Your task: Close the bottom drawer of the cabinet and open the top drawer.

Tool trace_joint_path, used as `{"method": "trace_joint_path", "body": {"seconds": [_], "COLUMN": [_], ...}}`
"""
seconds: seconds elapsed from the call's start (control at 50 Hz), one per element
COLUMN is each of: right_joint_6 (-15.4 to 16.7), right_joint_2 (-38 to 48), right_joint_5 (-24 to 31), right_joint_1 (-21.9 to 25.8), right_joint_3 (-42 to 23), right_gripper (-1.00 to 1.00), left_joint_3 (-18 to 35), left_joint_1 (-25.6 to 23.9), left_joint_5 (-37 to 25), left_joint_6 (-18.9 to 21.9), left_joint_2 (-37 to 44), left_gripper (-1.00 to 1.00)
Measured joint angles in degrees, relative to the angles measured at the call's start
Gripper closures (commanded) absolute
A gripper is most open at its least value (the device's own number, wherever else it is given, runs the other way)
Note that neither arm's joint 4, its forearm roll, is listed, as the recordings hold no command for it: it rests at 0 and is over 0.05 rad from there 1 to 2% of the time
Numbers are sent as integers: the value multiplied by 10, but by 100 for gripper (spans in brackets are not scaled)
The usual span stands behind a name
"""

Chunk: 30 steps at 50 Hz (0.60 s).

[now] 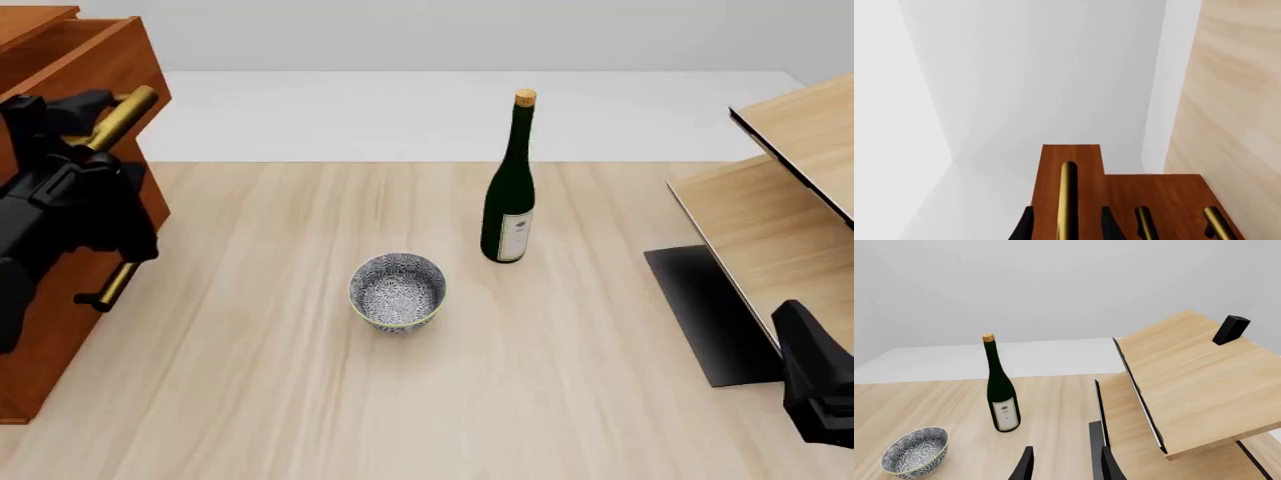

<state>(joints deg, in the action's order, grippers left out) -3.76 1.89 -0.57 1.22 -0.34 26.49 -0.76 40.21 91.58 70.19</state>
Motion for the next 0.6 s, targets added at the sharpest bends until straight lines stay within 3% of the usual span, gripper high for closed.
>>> {"method": "trace_joint_path", "body": {"seconds": [0.6], "right_joint_6": [-7], "right_joint_2": [6], "right_joint_5": [-5], "right_joint_1": [-3], "right_joint_3": [-1], "right_gripper": [-100], "left_joint_3": [22], "left_joint_1": [-34], "left_joint_5": [-16], "left_joint_6": [-5], "left_joint_2": [3], "left_gripper": [-100]}}
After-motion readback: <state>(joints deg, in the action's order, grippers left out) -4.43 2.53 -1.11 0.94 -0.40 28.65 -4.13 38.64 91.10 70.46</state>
